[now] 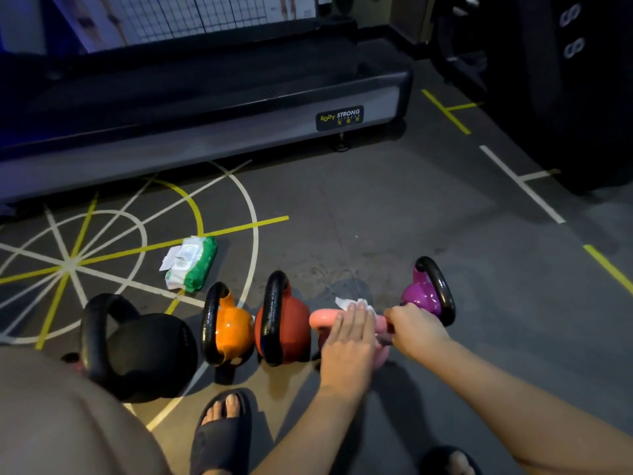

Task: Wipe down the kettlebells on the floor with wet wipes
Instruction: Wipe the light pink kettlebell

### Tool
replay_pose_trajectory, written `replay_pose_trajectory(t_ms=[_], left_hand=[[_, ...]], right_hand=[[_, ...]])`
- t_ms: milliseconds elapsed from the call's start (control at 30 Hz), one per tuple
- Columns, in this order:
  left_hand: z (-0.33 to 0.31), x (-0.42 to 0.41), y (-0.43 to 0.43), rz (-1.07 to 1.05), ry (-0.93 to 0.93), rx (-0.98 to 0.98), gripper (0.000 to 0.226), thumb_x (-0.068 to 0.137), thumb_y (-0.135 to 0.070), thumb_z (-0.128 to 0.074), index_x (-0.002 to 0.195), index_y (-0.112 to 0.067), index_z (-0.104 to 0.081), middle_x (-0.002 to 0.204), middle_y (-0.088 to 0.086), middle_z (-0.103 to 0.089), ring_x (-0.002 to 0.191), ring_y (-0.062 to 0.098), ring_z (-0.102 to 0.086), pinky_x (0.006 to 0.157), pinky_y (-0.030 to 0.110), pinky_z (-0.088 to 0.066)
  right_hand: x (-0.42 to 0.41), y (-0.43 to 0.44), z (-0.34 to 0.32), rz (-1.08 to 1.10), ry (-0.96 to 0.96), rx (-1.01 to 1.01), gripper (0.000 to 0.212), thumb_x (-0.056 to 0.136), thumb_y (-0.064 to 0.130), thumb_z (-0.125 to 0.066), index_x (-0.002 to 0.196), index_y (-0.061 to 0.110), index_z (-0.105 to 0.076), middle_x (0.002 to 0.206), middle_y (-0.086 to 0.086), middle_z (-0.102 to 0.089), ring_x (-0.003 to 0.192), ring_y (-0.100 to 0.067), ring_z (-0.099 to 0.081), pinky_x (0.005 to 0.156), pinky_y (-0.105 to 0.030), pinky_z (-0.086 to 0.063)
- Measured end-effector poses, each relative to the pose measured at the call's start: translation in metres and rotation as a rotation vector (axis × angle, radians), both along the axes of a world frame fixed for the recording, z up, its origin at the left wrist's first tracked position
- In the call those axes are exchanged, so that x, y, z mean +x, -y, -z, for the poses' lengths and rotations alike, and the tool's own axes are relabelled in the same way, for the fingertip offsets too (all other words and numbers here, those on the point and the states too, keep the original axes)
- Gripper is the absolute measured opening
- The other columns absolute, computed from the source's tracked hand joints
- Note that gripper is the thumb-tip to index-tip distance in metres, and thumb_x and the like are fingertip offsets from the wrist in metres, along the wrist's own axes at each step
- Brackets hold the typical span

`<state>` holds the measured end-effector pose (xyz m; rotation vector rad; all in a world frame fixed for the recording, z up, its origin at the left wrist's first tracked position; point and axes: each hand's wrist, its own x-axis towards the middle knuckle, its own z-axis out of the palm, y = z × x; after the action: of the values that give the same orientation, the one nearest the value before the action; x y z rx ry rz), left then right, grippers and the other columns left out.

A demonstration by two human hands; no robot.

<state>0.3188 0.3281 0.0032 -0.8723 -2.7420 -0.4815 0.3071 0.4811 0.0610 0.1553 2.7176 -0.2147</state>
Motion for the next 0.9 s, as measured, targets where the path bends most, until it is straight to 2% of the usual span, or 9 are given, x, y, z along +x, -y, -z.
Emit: replay_pose_trajectory(t_ms=[133,233,367,533,600,700,733,800,900], left_hand=[[0.009,-0.021,0.026,-0.155,0.024,0.119,0.043,0.082,-0.012,-0.053,0.12,-0.018,-0.074,0.124,0.0,-0.072,0.117,0.012,-0.067,0.101,0.044,-0.054],[0.009,-0.036,0.053,-0.242,0.07,0.128,0.039,0.077,-0.001,-0.071,0.112,-0.017,-0.075,0.111,0.003,-0.077,0.102,0.017,-0.074,0.091,0.036,-0.058],[0.005,-0.026,0.03,-0.154,0.088,0.084,0.042,0.081,-0.014,-0.049,0.115,-0.012,-0.074,0.118,0.007,-0.074,0.112,0.02,-0.07,0.099,0.038,-0.055],[0.002,-0.021,0.015,-0.027,0.048,0.068,0.047,0.082,-0.019,-0.047,0.12,-0.018,-0.073,0.124,-0.001,-0.072,0.118,0.013,-0.066,0.104,0.038,-0.052],[0.001,-0.028,0.033,-0.155,0.076,0.082,0.039,0.084,-0.019,-0.051,0.114,-0.022,-0.075,0.112,-0.003,-0.076,0.105,0.011,-0.072,0.093,0.033,-0.057],[-0.006,-0.033,0.053,-0.431,0.268,0.06,0.005,0.086,-0.022,-0.074,0.088,-0.019,-0.071,0.066,0.005,-0.07,0.057,0.018,-0.071,0.051,0.025,-0.052],[-0.009,-0.033,0.053,-0.529,0.365,0.11,0.009,0.089,-0.025,-0.073,0.088,-0.017,-0.07,0.064,0.006,-0.069,0.055,0.02,-0.07,0.049,0.025,-0.051],[-0.011,-0.025,0.047,-0.568,0.355,0.216,0.015,0.095,-0.02,-0.065,0.108,-0.017,-0.071,0.09,0.007,-0.075,0.082,0.022,-0.074,0.073,0.029,-0.056],[-0.001,-0.012,0.022,-0.231,0.151,0.168,0.04,0.083,-0.005,-0.062,0.12,-0.016,-0.071,0.122,0.003,-0.072,0.116,0.017,-0.068,0.097,0.038,-0.054]], right_hand=[[0.006,-0.004,0.003,-0.009,-0.036,0.012,0.041,0.087,0.056,-0.064,0.111,0.022,-0.064,0.108,-0.008,-0.069,0.101,-0.033,-0.067,0.077,-0.036,-0.051],[0.006,-0.004,0.004,-0.009,-0.02,0.006,0.045,0.086,0.059,-0.064,0.113,0.023,-0.064,0.108,-0.006,-0.069,0.1,-0.031,-0.067,0.077,-0.036,-0.05],[0.003,0.001,0.006,-0.022,-0.039,0.027,0.042,0.088,0.051,-0.065,0.115,0.02,-0.058,0.111,-0.006,-0.068,0.102,-0.031,-0.067,0.075,-0.036,-0.05],[0.003,0.004,0.014,-0.119,-0.092,-0.042,0.056,0.089,0.055,-0.06,0.139,0.034,-0.042,0.124,0.004,-0.063,0.109,-0.025,-0.064,0.082,-0.034,-0.052],[0.001,0.002,0.013,-0.117,-0.087,-0.07,0.056,0.087,0.059,-0.061,0.134,0.033,-0.047,0.126,0.005,-0.061,0.111,-0.024,-0.063,0.086,-0.035,-0.051],[0.003,0.001,0.014,-0.113,-0.071,-0.097,0.046,0.09,0.058,-0.059,0.123,0.028,-0.05,0.122,0.004,-0.063,0.11,-0.026,-0.064,0.081,-0.037,-0.05],[0.005,0.003,0.015,-0.106,-0.072,-0.105,0.043,0.092,0.056,-0.057,0.122,0.027,-0.049,0.121,0.004,-0.063,0.109,-0.027,-0.064,0.079,-0.038,-0.05],[0.008,0.005,0.016,-0.103,-0.076,-0.102,0.039,0.095,0.049,-0.055,0.122,0.024,-0.046,0.122,0.001,-0.061,0.108,-0.028,-0.064,0.077,-0.04,-0.05],[0.004,0.005,0.014,-0.088,-0.019,-0.093,0.034,0.094,0.04,-0.057,0.119,0.02,-0.046,0.121,-0.004,-0.061,0.108,-0.032,-0.063,0.075,-0.04,-0.049]])
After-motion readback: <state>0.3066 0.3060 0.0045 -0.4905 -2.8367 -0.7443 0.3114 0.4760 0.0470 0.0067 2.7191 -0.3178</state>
